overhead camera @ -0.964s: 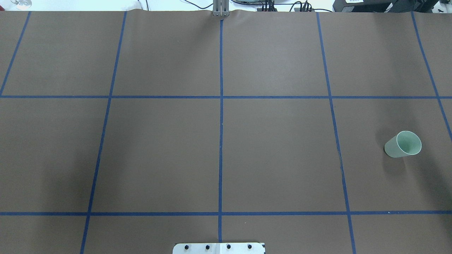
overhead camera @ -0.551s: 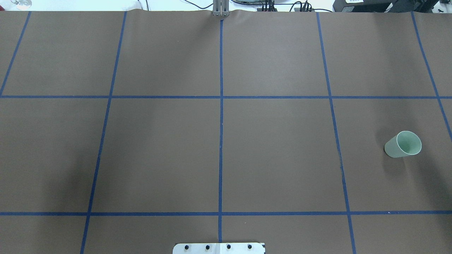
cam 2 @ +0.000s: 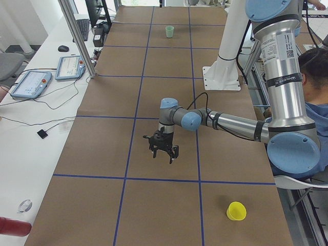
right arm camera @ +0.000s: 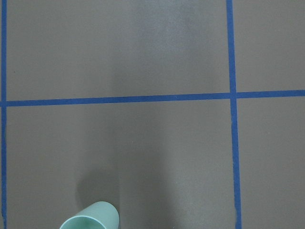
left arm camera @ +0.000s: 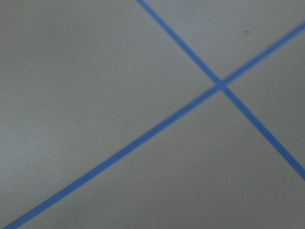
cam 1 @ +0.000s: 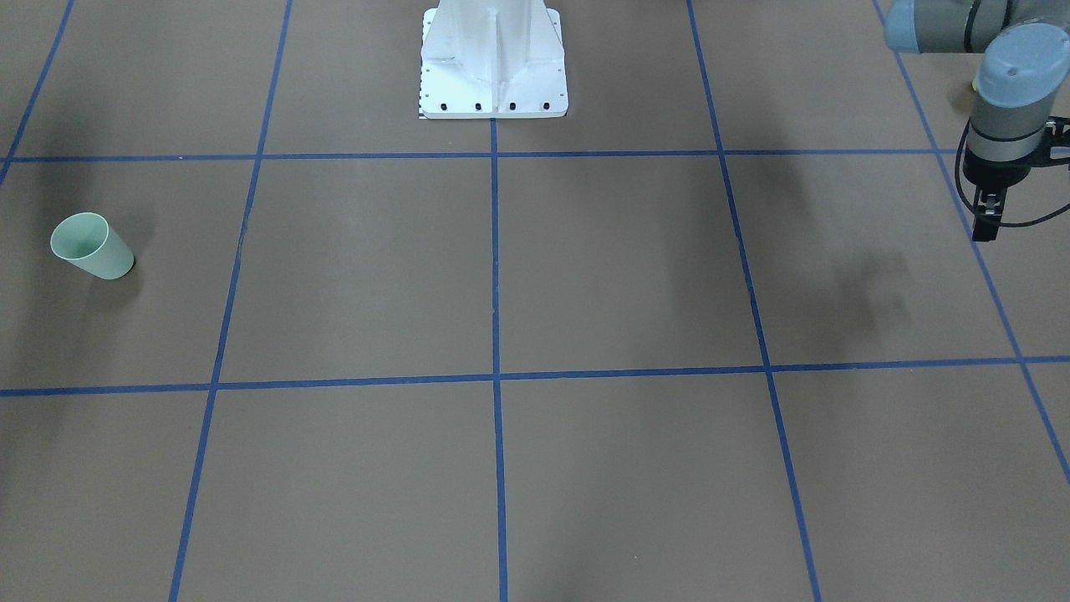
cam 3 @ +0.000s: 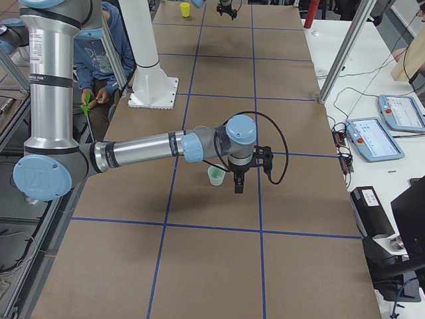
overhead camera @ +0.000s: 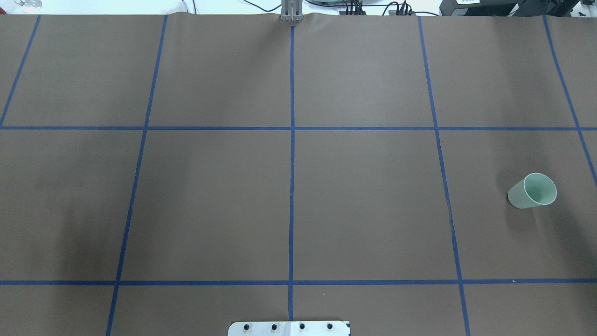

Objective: Transfer and stack yellow cup on green cup

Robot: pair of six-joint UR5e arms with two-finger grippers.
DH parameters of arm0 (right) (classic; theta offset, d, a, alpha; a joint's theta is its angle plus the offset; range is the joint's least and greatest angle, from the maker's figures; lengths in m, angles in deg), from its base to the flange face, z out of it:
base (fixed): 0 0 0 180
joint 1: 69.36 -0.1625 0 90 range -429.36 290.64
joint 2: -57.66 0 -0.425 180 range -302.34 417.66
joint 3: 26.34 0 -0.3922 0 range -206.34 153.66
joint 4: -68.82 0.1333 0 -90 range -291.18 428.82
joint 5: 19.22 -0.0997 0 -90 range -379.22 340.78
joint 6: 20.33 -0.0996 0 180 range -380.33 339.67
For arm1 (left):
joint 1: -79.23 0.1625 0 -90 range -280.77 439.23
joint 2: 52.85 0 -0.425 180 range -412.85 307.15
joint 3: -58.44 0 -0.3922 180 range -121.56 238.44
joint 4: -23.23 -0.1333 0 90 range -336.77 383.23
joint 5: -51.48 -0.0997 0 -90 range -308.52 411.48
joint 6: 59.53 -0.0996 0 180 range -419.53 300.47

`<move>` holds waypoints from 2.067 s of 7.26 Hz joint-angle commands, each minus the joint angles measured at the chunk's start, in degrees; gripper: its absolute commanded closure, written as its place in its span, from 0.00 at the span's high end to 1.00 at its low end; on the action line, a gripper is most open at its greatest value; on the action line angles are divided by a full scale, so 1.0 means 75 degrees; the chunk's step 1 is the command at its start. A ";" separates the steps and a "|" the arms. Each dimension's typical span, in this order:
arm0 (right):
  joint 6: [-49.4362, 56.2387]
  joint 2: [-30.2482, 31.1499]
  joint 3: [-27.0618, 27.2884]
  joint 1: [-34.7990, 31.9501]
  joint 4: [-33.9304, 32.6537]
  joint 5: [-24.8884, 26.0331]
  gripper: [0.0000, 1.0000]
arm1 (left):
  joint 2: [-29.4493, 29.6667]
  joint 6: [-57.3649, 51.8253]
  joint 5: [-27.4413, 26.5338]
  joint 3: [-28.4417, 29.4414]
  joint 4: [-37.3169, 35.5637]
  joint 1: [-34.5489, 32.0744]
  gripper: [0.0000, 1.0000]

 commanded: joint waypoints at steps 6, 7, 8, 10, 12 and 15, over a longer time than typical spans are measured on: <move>0.0009 0.0247 0.0037 0.0423 0.0386 0.0004 1.00 | -0.1766 0.6152 0.0428 0.0370 -0.2657 0.3666 0.99; 0.0021 0.0363 0.0049 0.0435 0.0398 0.0004 1.00 | -0.1708 0.6856 0.0772 0.0382 -0.2645 0.4245 0.99; 0.0021 0.0388 0.0072 0.0423 0.0398 0.0004 1.00 | -0.1684 0.7106 0.0973 0.0487 -0.2622 0.4634 0.99; 0.0021 0.0493 0.0258 0.0423 0.0398 0.0004 1.00 | -0.1684 0.7377 0.0905 0.1466 -0.1679 0.4684 0.99; 0.0021 0.0529 0.0365 0.0458 0.0398 0.0027 1.00 | -0.1696 0.7553 0.0951 0.1741 -0.1322 0.4918 0.99; 0.0009 0.0529 0.0470 0.0505 0.0398 -0.0008 1.00 | -0.1754 0.7950 0.1091 0.1929 -0.1134 0.5163 0.99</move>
